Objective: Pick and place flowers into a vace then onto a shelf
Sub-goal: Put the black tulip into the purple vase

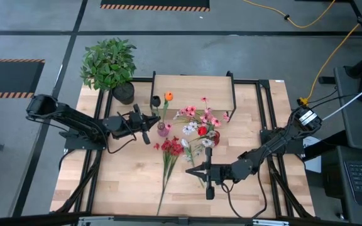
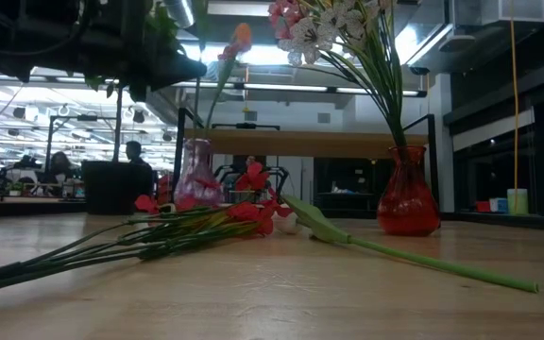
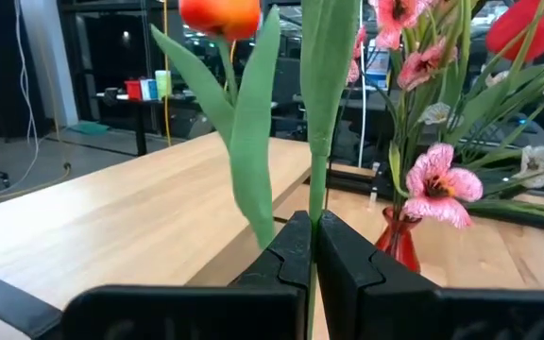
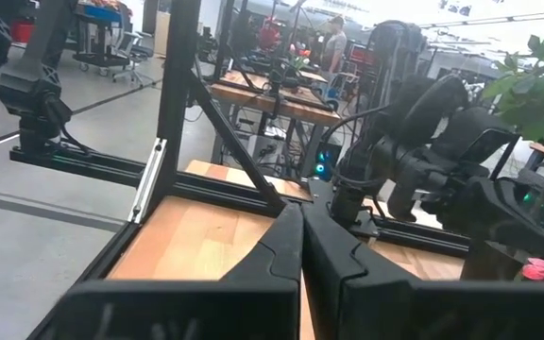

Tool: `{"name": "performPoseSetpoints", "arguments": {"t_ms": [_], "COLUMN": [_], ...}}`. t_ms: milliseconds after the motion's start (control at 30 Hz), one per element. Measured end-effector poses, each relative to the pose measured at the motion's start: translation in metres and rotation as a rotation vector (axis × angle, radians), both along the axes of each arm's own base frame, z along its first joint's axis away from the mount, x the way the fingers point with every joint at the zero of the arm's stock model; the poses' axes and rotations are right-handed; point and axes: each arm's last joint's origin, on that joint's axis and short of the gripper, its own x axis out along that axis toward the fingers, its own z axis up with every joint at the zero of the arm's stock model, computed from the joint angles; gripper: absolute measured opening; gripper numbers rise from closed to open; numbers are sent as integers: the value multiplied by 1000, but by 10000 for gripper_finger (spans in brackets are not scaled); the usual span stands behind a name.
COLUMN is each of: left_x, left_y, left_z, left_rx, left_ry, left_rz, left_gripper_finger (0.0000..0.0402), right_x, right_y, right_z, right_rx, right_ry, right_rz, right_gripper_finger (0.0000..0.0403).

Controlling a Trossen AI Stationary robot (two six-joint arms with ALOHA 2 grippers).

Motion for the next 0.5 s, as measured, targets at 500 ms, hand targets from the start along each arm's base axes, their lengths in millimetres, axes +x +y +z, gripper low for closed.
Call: {"name": "performPoseSetpoints", "arguments": {"t_ms": [500], "left_x": [5], "left_y": [-1], "left_z": [-12], "left_rx": [8], "left_ry": [63], "left_rz": [0], "left_gripper_finger": [62], "right_x": [0], "right_y": [0], "right_z": [0], "right_rx": [2], "right_ry": [0], "right_rz": [2], "right_gripper_finger": [5]}}
